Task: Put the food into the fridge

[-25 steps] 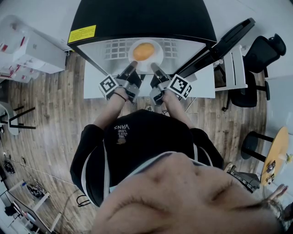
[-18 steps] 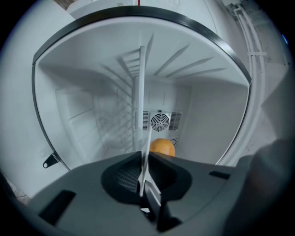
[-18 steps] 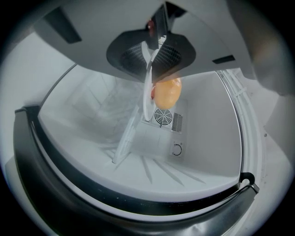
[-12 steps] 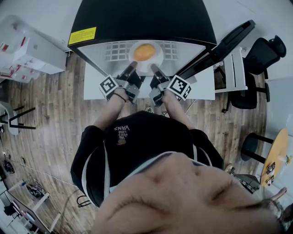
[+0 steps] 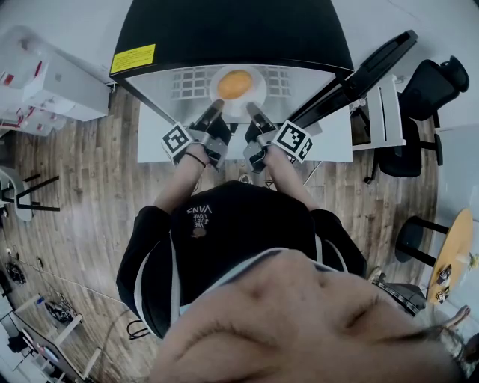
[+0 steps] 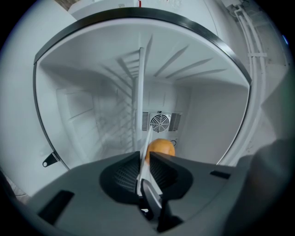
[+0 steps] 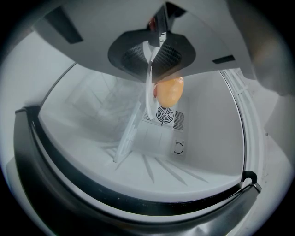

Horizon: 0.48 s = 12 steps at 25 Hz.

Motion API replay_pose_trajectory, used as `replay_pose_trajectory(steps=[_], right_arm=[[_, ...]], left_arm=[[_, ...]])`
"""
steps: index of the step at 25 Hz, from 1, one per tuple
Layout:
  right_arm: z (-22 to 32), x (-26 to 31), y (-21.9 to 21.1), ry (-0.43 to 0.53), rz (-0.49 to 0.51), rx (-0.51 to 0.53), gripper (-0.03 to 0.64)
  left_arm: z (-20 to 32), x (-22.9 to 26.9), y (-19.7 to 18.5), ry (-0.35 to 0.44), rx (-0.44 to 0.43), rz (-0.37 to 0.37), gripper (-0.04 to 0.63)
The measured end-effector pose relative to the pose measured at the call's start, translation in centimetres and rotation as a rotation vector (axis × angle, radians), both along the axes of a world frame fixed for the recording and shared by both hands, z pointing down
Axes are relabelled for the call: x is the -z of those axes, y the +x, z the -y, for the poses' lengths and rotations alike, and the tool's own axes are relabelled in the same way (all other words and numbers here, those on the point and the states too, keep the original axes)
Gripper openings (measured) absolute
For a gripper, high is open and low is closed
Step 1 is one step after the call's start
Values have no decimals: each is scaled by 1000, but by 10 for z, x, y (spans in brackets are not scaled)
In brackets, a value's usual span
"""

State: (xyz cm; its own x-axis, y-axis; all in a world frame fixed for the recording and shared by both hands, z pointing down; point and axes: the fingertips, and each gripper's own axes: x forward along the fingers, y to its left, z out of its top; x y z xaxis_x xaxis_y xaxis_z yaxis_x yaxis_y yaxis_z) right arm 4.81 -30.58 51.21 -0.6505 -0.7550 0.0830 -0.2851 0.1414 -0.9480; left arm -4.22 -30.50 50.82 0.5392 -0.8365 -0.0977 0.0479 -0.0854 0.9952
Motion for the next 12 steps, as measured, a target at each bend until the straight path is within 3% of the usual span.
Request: replay_pose_trajectory(steps=[5,12], right_arm=[[1,-1,0,-9,4,-9,28],[1,-2,-4,-25,17,-11,23]], left_arm=[[-1,2,-1,5,-8,9,81],[-7,-1,-4,-6,1,-8,84]])
